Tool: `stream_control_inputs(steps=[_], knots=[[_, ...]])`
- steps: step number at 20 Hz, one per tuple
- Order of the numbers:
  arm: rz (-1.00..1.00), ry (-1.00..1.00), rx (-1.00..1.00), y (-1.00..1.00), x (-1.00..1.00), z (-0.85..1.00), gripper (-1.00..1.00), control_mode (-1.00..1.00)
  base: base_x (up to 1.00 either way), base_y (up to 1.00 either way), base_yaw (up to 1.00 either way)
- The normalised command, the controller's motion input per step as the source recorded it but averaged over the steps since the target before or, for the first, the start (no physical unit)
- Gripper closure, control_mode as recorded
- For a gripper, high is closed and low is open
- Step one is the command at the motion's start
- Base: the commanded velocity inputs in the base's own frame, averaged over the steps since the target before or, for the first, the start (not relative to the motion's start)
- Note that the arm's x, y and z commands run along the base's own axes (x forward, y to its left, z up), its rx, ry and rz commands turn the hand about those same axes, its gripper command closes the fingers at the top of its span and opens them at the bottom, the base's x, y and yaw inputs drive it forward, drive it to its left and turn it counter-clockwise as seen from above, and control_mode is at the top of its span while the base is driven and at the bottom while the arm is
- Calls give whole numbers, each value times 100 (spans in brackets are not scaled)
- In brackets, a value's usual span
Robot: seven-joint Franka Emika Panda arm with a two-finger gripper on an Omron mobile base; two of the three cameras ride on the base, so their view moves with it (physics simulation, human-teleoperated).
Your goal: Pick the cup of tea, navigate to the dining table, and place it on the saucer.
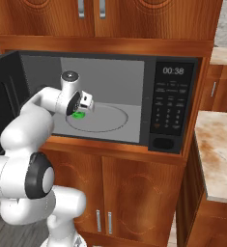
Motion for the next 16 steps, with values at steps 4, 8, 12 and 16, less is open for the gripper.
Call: stream_control_inputs(steps=[4, 8, 12, 16], knots=[[0, 0, 0, 0, -4, -3, 100, -100, 0, 0, 0], [0, 0, 0, -17, -53, 3, 100, -100, 0, 0, 0], [4, -4, 0, -41, -100, 29, 100, -100, 0, 0, 0], [11, -7, 0, -13, -100, 37, 100, -100, 0, 0, 0]])
